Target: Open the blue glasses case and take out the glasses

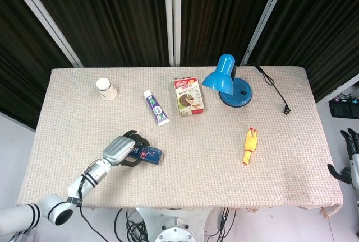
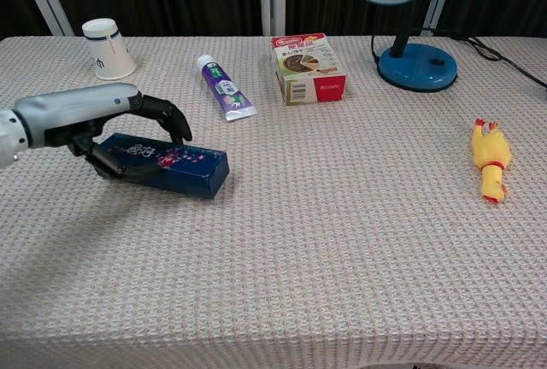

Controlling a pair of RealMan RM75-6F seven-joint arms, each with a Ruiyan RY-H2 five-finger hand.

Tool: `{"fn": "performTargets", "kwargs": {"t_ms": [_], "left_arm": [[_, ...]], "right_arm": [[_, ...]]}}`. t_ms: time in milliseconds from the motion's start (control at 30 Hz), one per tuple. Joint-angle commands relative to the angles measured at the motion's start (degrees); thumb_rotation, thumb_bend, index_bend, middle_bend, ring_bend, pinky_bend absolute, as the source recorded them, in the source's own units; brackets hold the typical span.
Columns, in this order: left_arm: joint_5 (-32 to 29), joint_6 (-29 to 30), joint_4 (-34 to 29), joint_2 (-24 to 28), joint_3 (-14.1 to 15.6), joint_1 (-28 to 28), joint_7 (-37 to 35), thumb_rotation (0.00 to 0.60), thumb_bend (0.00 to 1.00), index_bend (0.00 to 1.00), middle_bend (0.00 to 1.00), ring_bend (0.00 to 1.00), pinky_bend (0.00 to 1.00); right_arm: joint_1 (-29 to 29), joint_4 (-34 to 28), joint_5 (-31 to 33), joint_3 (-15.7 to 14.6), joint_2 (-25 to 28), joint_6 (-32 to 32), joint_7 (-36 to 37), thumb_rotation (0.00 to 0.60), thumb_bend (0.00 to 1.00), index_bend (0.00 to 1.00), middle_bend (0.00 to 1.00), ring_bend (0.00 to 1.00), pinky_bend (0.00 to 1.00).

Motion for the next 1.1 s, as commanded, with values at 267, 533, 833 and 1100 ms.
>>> {"fn": "performTargets", "kwargs": {"t_ms": [267,533,833,1100], "left_arm": [[-6.77,-5.06,-4.4,2.41,-1.92,-1.35,1.76,0.6,0.57,0.32,0.67,0.23,0.11],[-12.65,-10.77,-7.45,4.89,-3.11,-4.16,5.31,0.6,0.58,0.32,0.68,0.24,0.11],[-17.52,-12.38,-7.85,4.99,-4.47,-6.68,9.69,0.6,0.57,0.31,0.63,0.25,0.11],[-17.41,-11.46,-4.97,2.56,-4.6,-7.33,10.83,0.6,0.55,0.22,0.22,0.1,0.11]], "right_arm": [[0.03,-0.03,-0.09,0.0,0.05,0.03,0.01,0.6,0.18,0.0,0.0,0.0,0.0],[0.21,0.03,-0.03,-0.02,-0.03,-0.33,0.04,0.6,0.18,0.0,0.0,0.0,0.0],[0.32,0.66,0.35,-0.11,-0.32,-1.0,0.38,0.6,0.18,0.0,0.0,0.0,0.0],[0.38,1.49,0.68,-0.16,-0.62,-1.58,1.04,0.6,0.18,0.0,0.0,0.0,0.0]]}}
